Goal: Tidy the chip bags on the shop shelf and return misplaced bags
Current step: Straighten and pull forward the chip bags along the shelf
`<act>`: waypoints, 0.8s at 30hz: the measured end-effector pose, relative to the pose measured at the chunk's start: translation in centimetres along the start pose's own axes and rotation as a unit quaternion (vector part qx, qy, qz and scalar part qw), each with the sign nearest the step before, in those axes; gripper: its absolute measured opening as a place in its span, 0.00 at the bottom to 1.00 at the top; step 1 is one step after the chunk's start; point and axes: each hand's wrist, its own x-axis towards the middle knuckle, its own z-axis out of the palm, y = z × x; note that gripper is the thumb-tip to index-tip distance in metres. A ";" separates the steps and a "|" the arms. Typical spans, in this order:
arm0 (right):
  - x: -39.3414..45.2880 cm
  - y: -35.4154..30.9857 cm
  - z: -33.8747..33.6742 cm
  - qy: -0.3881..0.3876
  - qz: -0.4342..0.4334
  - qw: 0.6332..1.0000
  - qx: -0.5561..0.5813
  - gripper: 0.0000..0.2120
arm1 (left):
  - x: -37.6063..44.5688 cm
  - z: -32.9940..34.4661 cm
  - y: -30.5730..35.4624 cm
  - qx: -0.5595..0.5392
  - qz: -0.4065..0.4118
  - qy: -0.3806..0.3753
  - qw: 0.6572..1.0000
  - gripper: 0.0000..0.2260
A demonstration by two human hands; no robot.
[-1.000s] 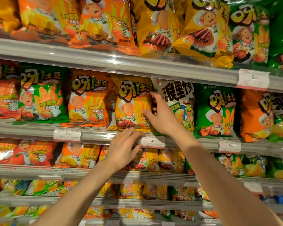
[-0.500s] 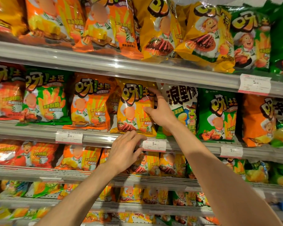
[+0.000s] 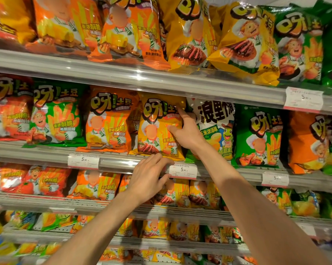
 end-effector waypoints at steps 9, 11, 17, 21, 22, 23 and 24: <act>-1.9 -0.2 -1.1 -0.025 -0.017 1.000 -0.003 0.38 | 0.0 -0.1 -0.2 -0.003 0.005 -0.006 1.000 0.15; -3.3 -0.1 -2.1 -0.045 -0.027 0.999 0.004 0.36 | -0.1 -0.1 -0.2 -0.002 0.006 -0.007 1.000 0.14; -8.7 1.7 -7.1 0.004 -0.056 0.998 0.018 0.15 | -0.3 0.0 0.3 0.044 0.039 -0.002 0.998 0.13; -10.3 5.4 -10.0 0.099 -0.034 0.994 -0.027 0.09 | 0.5 0.0 1.0 0.071 0.082 0.005 0.994 0.13; -10.4 6.1 -10.4 0.112 -0.027 0.993 -0.040 0.10 | 0.7 0.0 1.1 0.070 0.086 0.005 0.994 0.13; -10.2 6.8 -10.8 0.119 -0.019 0.992 -0.048 0.12 | 0.8 0.1 1.1 0.066 0.086 0.004 0.994 0.13; -10.1 7.3 -11.0 0.119 -0.013 0.991 -0.053 0.15 | 0.9 0.2 1.1 0.060 0.084 0.002 0.995 0.13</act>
